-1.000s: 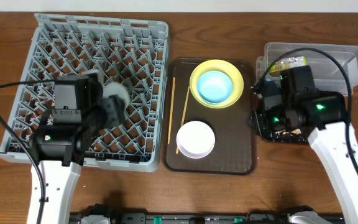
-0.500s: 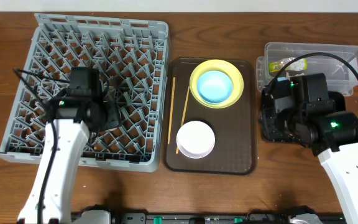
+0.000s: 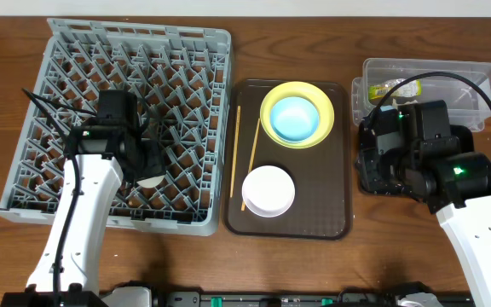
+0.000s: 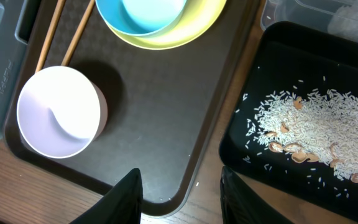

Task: Sort waste into correct bins and load items into the dishwasher
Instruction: 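Lower the cup upside down into the dish rack with the left gripper and release, then reach the left gripper to the white cup on the tray and grasp it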

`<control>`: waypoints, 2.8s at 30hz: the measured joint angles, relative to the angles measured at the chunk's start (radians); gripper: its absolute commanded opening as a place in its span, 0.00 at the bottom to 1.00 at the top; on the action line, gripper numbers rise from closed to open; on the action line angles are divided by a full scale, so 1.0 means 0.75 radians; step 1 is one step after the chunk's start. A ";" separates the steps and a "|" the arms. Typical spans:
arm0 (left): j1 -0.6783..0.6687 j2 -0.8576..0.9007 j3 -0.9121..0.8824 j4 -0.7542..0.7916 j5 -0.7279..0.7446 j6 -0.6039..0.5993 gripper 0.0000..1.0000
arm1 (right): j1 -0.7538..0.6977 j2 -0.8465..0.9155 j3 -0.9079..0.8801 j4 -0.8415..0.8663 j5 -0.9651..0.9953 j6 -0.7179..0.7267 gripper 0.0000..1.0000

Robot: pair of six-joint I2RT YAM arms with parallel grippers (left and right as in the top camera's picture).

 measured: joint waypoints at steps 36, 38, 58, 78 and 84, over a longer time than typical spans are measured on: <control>0.034 0.138 -0.018 0.004 -0.080 -0.099 0.75 | 0.000 0.000 0.000 -0.005 0.000 0.000 0.39; 0.034 0.154 -0.019 0.004 -0.074 -0.101 0.80 | 0.000 0.000 0.000 -0.005 0.000 0.000 0.39; -0.038 -0.173 -0.004 0.056 0.107 -0.077 0.83 | -0.050 0.000 0.000 -0.023 0.048 0.117 0.67; -0.960 0.127 0.015 0.455 0.255 -0.025 0.77 | -0.359 0.000 0.000 -0.084 0.108 0.234 0.85; -1.129 0.373 0.015 0.544 0.259 -0.023 0.70 | -0.359 0.000 0.000 -0.092 0.107 0.234 0.85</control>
